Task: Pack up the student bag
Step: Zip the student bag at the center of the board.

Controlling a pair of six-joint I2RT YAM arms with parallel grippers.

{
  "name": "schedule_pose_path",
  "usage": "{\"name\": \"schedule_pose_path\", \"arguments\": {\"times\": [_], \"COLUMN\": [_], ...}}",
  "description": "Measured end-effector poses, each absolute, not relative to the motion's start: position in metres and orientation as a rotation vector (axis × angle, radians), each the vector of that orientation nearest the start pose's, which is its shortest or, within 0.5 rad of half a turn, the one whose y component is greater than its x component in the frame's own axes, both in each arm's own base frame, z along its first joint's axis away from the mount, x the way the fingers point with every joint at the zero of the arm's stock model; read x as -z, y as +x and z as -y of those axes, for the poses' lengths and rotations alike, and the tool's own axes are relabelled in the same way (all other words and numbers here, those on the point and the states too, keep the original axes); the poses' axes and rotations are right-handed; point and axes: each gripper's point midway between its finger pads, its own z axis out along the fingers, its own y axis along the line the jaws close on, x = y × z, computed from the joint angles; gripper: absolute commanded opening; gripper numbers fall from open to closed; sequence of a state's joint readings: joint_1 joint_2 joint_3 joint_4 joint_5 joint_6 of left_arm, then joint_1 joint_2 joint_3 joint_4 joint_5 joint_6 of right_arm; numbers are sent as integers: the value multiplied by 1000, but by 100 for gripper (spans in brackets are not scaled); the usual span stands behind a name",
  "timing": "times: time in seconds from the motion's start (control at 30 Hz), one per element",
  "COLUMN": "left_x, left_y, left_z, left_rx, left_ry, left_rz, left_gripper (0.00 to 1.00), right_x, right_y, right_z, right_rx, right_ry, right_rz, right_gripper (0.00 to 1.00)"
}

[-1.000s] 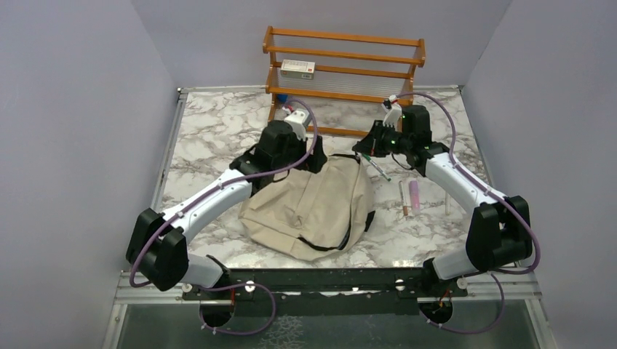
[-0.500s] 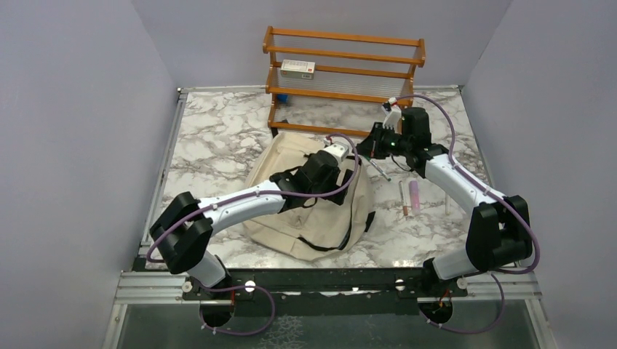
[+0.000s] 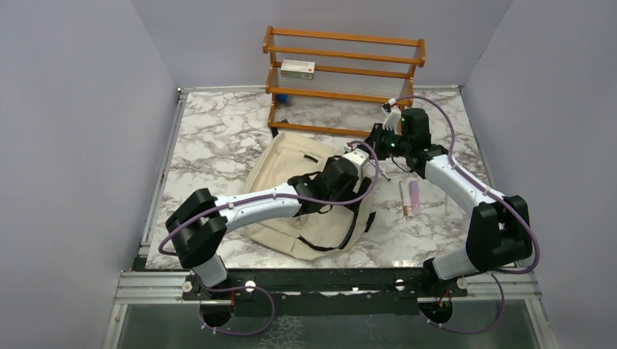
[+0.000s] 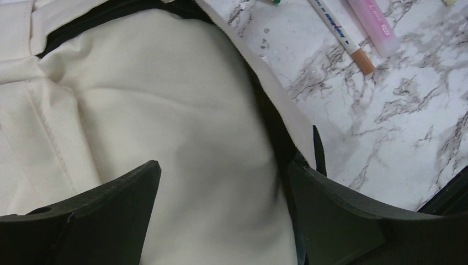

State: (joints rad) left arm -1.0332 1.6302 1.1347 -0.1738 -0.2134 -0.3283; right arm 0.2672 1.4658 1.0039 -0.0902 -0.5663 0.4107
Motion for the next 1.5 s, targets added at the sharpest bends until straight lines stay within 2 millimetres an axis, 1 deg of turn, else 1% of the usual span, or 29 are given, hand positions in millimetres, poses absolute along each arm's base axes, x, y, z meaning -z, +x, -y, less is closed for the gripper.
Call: {"name": "schedule_pose_path", "arguments": {"times": [0.13,0.23,0.3,0.4,0.47,0.57,0.63,0.7,0.77,0.83,0.9,0.97,1.07,1.17,1.27,1.37,1.4,1.5], "left_x": [-128,-123,-116,-107,-104,-103,-102,-102,-103,-105,-110,-115,-125,-136,-144,-150,-152,-161], "left_y": [244,242,242,244,245,245,245,244,245,247,249,252,256,260,263,257,251,238], "left_z": [386,388,386,381,377,375,374,374,374,372,369,364,354,344,340,342,345,353], "left_rx": [495,470,437,389,361,350,347,349,354,371,407,446,559,719,882,1051,1120,1276], "left_ry": [706,721,726,730,732,730,729,727,723,719,710,698,676,661,656,681,697,751], "left_rz": [-2153,-2155,-2163,-2179,-2189,-2191,-2195,-2198,-2201,-2203,-2208,-2211,-2207,-2189,-2164,-2134,-2117,-2066], "left_gripper": [88,86,82,71,62,50,40,25,15,8,4,3,2,0,0,0,1,16], "right_x": [-173,-171,-170,-170,-171,-171,-171,-171,-170,-168,-166,-165,-165,-165,-165,-166,-166,-166], "right_y": [356,355,354,355,355,355,355,355,355,354,353,353,353,353,353,353,353,353], "right_z": [-210,-209,-209,-209,-209,-209,-209,-209,-209,-209,-209,-209,-209,-209,-209,-209,-209,-209], "right_rx": [-995,-995,-995,-995,-995,-995,-995,-995,-995,-995,-994,-994,-995,-995,-996,-998,-999,-999], "right_ry": [-194,-192,-192,-192,-193,-193,-193,-194,-194,-192,-190,-189,-190,-189,-190,-192,-193,-193], "right_rz": [-2186,-2191,-2193,-2192,-2190,-2188,-2188,-2186,-2188,-2193,-2198,-2200,-2199,-2199,-2197,-2195,-2194,-2193], "right_gripper": [1,1,1,0,1,1,0,0,0,1,0,0,1,1,0,1,0,0]}}
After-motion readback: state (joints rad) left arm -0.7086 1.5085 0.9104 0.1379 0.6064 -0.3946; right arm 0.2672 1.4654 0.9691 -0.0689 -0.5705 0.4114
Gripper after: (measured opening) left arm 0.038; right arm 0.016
